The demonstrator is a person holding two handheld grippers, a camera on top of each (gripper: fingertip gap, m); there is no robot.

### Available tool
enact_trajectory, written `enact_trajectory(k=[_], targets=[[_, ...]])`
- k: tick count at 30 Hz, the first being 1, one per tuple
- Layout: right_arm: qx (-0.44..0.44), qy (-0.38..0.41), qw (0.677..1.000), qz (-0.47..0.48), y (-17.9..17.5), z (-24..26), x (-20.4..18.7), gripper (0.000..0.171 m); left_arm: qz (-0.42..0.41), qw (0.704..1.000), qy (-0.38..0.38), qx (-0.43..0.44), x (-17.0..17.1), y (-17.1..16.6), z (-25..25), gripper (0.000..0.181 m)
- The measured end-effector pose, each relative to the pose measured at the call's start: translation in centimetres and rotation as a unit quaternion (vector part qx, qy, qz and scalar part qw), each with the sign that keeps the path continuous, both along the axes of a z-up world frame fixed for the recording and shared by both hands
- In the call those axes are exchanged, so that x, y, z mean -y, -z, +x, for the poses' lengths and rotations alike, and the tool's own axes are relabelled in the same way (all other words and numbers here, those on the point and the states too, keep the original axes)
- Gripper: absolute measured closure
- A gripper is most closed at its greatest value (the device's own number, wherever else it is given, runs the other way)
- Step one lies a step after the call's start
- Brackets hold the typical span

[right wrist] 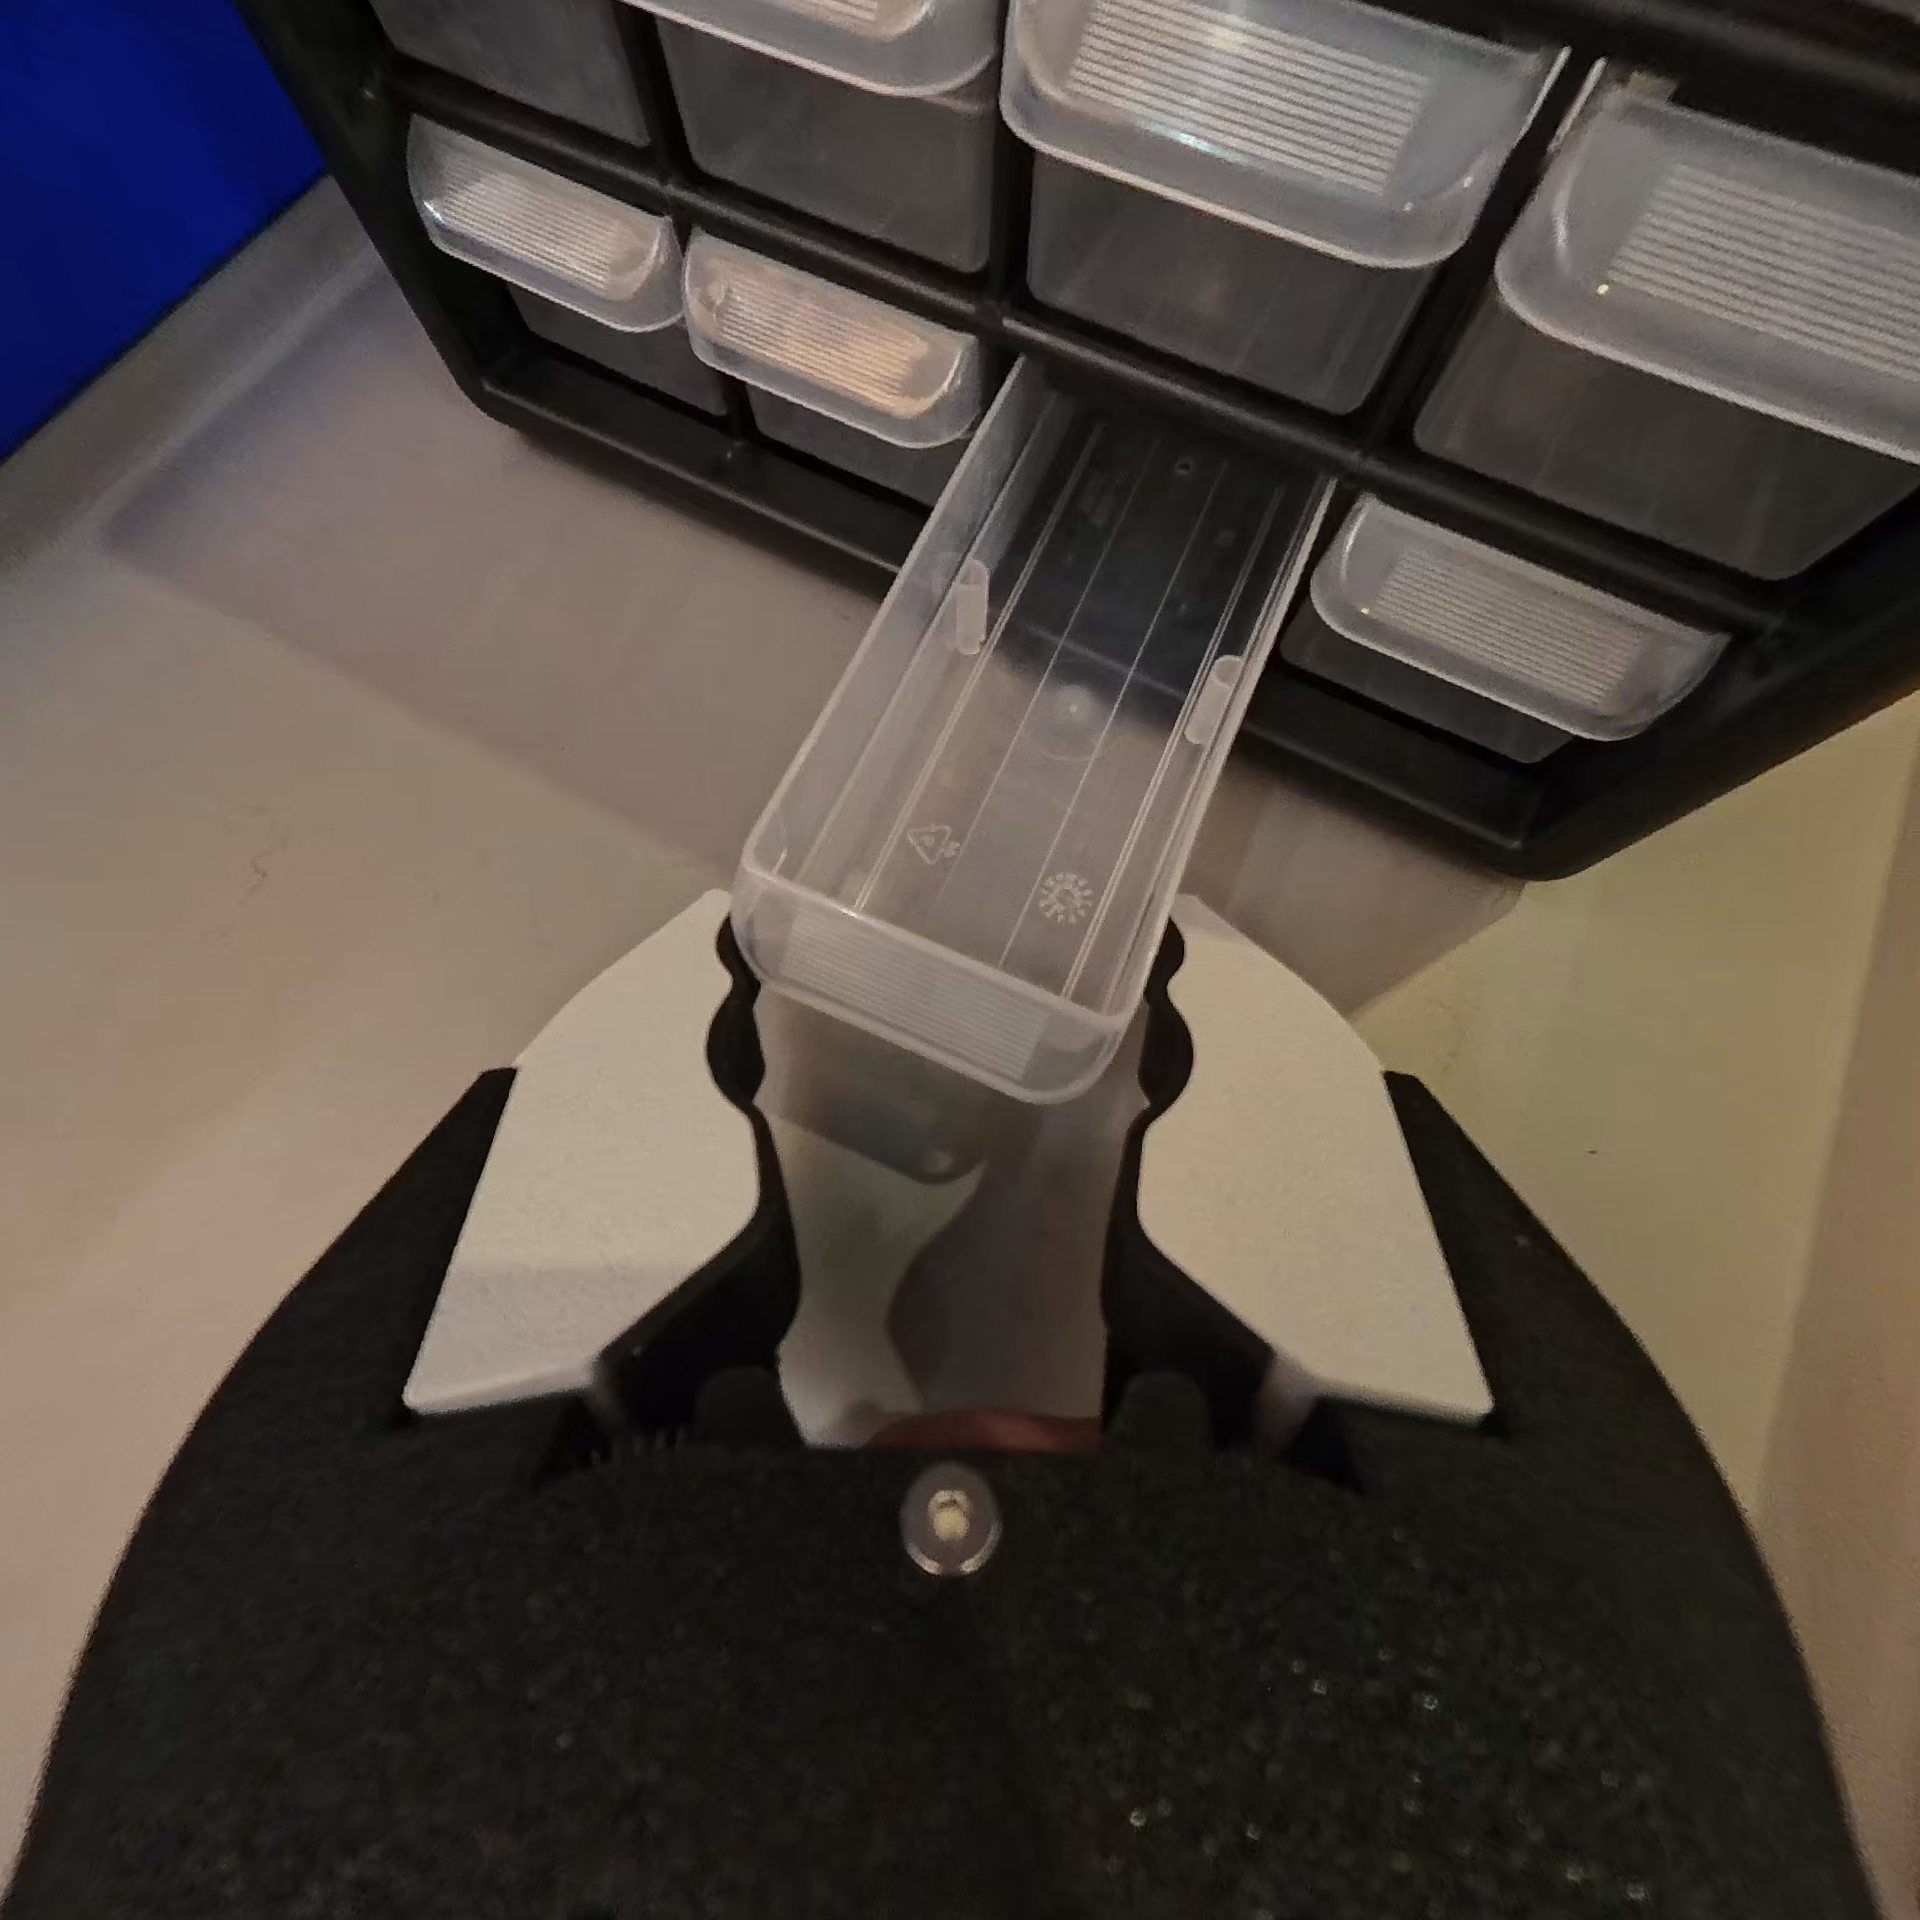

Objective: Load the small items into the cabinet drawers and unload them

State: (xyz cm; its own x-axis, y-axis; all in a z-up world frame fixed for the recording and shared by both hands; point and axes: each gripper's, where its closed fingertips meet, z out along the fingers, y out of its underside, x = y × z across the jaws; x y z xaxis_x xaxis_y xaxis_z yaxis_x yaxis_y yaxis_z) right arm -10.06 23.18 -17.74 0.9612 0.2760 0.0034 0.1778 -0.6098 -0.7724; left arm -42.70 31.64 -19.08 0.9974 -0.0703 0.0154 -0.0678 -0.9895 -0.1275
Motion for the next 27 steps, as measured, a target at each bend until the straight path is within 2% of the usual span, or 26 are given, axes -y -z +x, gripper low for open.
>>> enact_trajectory(k=[2, 11, 15, 21, 24, 27], targets=[[0.002, 0.000, 1.000, 0.000, 0.0, 0.0, 0.0, 0.100, -0.002, 1.000, -0.006, 0.012, 0.0, 0.0, 0.2, 0.167], [0.002, -0.001, 1.000, 0.000, 0.0, 0.0, 0.0, 0.100, -0.003, 0.998, 0.033, 0.058, 0.6, -0.2, -0.1, 0.171], [0.002, -0.001, 1.000, 0.000, 0.0, 0.0, 0.0, 0.100, 0.018, 0.995, 0.054, 0.083, 0.7, -1.2, -0.2, 0.173], [0.002, -0.002, 1.000, 0.000, 0.1, 0.0, 0.0, 0.100, 0.085, 0.984, 0.115, 0.107, 0.8, -5.3, 0.1, 0.174], [0.002, -0.002, 1.000, 0.000, 0.0, 0.0, 0.0, 0.100, 0.138, 0.959, 0.186, 0.164, 2.0, -9.4, 3.5, 0.174], [0.003, -0.002, 1.000, 0.000, 0.0, 0.0, 0.0, 0.100, 0.177, 0.921, 0.277, 0.209, 4.3, -13.5, 8.7, 0.174]])
